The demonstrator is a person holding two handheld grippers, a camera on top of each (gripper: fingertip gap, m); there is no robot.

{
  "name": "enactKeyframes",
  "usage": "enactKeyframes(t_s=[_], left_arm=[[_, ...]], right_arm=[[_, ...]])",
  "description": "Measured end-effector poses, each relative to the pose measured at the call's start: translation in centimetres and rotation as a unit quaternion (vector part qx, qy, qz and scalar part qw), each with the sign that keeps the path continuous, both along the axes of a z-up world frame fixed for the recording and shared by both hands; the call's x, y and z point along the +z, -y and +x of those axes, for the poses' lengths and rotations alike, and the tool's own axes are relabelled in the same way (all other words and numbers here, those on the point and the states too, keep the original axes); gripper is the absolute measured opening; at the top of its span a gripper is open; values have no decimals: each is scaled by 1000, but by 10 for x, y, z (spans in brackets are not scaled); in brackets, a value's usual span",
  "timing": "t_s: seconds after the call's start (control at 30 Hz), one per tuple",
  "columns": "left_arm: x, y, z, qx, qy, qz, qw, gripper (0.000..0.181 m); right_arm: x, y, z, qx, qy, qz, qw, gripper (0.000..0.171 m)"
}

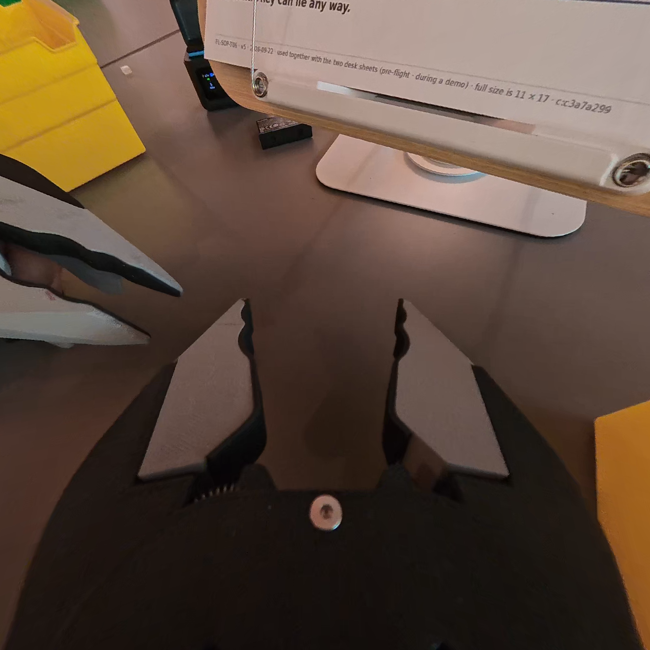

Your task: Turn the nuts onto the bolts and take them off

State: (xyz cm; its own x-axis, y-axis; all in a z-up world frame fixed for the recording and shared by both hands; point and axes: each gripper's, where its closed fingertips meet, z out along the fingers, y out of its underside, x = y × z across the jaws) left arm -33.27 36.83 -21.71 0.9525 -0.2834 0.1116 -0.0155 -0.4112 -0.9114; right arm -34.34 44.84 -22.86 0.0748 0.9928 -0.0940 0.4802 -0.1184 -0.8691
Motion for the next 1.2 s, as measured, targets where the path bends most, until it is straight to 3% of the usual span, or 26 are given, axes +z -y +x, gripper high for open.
enactKeyframes(t_s=[0.17, 0.4, 0.6, 0.7, 0.87, 0.97, 1.1, 1.2], left_arm=[[2, 6, -7, 41, 9, 6, 999, 26], [-4, 30, 14, 26, 43, -23, 998, 32], [-18, 74, 27, 29, 37, -107, 993, 40], [11, 102, 32, 23, 38, -81, 996, 41], [97, 148, 12, 71, -13, 5, 997, 32], [128, 177, -5, 94, -19, 8, 995, 43], [142, 215, -51, 161, -65, 0, 985, 47], [141, 238, -78, 187, -41, -18, 981, 47]], right_arm=[[4, -9, 4, -14, -7, 0, 1000, 79], [-6, -11, 4, -19, 21, 7, 1000, 79], [-18, -10, 1, -21, 55, 4, 998, 79], [-20, -7, 1, -16, 62, 16, 998, 79], [-25, -3, -1, -8, 77, 18, 997, 79], [-28, -2, 0, -9, 89, 27, 996, 80], [-27, -3, 3, -13, 86, 19, 996, 80], [-25, -5, 4, -17, 80, 19, 996, 79]])
